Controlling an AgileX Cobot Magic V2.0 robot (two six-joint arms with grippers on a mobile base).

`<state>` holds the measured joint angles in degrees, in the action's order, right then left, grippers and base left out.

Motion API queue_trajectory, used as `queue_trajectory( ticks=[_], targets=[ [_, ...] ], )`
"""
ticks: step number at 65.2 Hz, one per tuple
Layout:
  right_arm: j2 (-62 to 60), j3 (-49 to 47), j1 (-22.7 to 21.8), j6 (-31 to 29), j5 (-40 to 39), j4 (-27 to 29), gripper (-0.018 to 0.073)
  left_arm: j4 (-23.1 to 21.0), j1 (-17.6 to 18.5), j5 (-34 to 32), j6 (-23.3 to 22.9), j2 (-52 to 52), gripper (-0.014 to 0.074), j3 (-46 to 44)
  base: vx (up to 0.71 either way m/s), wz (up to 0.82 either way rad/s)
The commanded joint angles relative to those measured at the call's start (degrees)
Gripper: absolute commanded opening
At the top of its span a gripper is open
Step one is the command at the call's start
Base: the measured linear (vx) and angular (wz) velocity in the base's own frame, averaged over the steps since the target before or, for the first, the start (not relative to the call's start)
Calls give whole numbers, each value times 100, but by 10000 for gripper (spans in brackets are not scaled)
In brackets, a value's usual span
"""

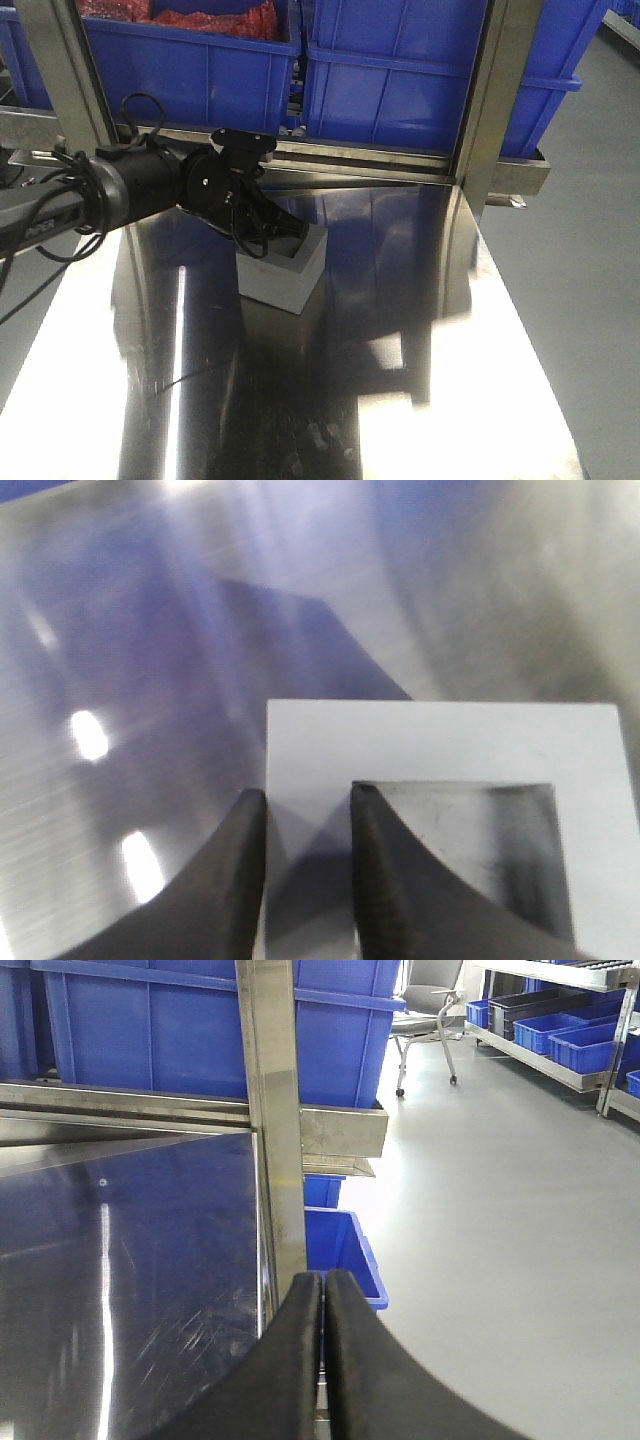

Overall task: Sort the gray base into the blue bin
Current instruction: 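Lower the left gripper and close it on the block's rim, then lift the gray block with the left gripper toward the robot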

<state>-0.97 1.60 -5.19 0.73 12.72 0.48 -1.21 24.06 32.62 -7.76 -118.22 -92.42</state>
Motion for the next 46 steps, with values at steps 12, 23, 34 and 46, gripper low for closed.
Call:
queue_trajectory(
  ticks=[12,23,34,46],
  targets=[
    [-10,11,2,-73,-431,-48,-5,66,24,-1459,-10,1496,-8,741,0,0],
    [-10,11,2,-73,-431,-48,-5,66,24,-2102,-10,2355,-7,1704,0,0],
    [-10,11,2,-73,-431,-48,-5,71,24,-2350,-10,3286,-6,2574,0,0],
    [-10,11,2,-73,-431,-48,-5,65,24,-2370,-10,4435,-6,3443,0,0]
  ],
)
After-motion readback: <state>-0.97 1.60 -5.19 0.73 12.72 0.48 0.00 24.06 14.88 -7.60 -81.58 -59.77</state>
